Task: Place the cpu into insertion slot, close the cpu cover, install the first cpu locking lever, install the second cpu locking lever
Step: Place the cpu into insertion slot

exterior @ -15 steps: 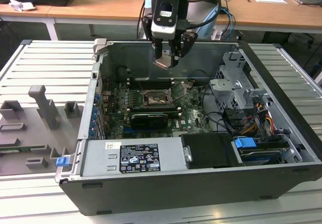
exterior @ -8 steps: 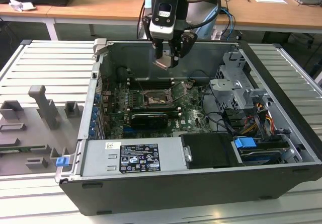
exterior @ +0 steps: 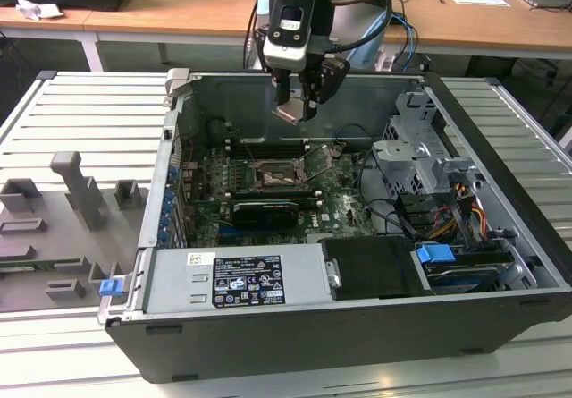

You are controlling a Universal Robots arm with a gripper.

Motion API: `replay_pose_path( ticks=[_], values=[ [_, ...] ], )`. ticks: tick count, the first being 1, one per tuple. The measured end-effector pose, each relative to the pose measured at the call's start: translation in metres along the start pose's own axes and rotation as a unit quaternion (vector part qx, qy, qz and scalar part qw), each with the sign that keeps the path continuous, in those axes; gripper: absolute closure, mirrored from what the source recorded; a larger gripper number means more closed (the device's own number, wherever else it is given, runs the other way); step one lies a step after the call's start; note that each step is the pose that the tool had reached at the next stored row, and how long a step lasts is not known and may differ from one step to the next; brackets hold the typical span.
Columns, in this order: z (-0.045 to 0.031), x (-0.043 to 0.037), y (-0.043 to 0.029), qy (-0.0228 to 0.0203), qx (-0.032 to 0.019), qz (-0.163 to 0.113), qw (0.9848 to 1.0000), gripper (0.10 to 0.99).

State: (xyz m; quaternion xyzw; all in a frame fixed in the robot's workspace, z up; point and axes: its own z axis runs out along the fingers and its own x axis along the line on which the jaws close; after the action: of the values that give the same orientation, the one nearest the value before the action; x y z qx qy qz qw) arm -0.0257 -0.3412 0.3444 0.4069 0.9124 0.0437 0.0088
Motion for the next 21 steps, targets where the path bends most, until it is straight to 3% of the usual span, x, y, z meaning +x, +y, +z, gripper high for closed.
replay_pose_path(
  ticks=[21],
  values=[
    [0.0008, 0.0000, -0.0001, -0.0037, -0.0008, 0.042, 0.9991, 0.561]
  ],
)
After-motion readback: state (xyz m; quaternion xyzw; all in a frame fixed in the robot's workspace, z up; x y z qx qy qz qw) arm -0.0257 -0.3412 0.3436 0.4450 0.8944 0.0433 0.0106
